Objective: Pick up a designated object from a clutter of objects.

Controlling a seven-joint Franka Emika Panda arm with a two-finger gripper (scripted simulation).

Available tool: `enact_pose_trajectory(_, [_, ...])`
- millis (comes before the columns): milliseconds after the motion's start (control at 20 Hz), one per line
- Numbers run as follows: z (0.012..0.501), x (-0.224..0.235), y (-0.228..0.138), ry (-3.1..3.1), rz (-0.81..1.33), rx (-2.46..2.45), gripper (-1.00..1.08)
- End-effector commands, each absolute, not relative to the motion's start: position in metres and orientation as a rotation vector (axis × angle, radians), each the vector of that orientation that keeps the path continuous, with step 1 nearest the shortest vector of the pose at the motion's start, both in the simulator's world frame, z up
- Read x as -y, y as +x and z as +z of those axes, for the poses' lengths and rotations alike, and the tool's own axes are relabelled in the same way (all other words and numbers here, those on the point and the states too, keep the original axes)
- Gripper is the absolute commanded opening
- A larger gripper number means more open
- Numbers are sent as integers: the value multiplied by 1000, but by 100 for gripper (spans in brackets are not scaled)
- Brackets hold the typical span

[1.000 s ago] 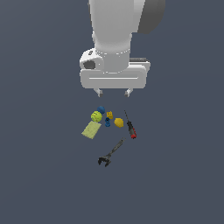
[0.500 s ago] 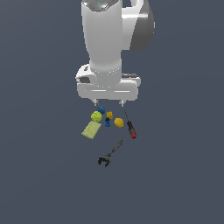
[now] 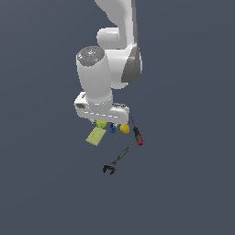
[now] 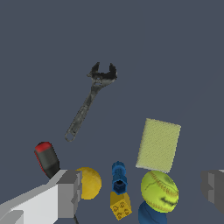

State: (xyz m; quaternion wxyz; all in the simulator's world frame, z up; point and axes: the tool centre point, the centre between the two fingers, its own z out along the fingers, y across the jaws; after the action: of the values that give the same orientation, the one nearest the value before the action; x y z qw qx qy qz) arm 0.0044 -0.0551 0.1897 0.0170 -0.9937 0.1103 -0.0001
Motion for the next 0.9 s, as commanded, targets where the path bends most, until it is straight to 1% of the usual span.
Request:
enact_pose_trajectory(0, [163, 68, 0, -3085, -1, -401, 100])
enact_pose_trajectory(400, [95, 102, -22, -3078, 0, -553, 100])
enact_pose_trajectory(600, [75, 112, -31, -3077, 0, -600, 100])
enact_pose_trajectory(850, [62, 119, -38, -3076, 0, -633, 100])
